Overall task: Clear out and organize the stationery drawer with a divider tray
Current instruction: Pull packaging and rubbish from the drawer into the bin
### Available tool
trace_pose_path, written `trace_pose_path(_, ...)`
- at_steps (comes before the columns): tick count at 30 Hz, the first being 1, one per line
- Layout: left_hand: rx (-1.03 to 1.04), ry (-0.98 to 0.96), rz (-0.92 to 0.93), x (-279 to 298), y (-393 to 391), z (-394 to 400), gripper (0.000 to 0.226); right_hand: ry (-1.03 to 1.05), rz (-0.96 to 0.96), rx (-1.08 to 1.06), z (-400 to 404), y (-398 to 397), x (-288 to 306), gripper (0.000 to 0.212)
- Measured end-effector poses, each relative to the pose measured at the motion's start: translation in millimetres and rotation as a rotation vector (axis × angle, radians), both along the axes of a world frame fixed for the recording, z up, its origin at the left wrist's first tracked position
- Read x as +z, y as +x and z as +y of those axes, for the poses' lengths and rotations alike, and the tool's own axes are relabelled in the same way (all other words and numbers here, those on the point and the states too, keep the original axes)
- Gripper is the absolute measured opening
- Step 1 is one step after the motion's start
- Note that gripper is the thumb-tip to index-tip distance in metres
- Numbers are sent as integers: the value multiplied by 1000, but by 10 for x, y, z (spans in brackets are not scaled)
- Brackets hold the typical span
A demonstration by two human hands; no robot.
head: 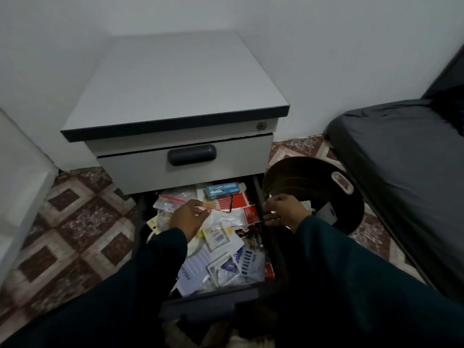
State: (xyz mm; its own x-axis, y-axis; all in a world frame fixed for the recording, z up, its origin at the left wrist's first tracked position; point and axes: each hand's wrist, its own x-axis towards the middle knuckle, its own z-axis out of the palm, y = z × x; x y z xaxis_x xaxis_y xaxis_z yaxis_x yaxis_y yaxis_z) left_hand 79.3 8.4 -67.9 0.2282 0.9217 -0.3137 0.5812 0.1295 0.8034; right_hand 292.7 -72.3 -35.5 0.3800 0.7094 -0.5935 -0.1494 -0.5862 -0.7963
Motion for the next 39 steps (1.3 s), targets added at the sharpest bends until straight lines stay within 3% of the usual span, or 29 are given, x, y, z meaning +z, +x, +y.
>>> trace_pose_path(2, -37, 4, 94, -28, -256, -5, 36, -38, -116, 134, 65, -207, -119, 8)
trace_pose_path(6, -145, 32, 311, -119, -582, -37, 45, -97, -549, 558, 116, -447, -308, 42)
trace_pose_path(8, -177, 57, 338, -160, -695, -63, 46, -74, -655, 697, 98, -558, -392, 52)
trace_pose_path(15, -251, 336, 736, -234, -791, -42, 60, 38, -943, 819, 185, -772, -668, 88)
trace_pose_path(17, -215, 333, 743, -244, -771, -50, 75, -8, -972, 843, 220, -780, -710, 100)
trace_pose_path(22, -91, 38, 562, -331, -753, -84, 107, -163, -1000, 895, 306, -741, -804, 117)
trace_pose_path(30, 16, 85, 573, -443, -664, -101, 123, -167, -1034, 893, 303, -745, -742, 106)
trace_pose_path(35, 60, 97, 538, -406, -700, -43, 127, -175, -1038, 923, 287, -751, -710, 77)
trace_pose_path(39, 120, 97, 395, -368, -746, -18, 125, -124, -814, 786, 350, -700, -642, 49)
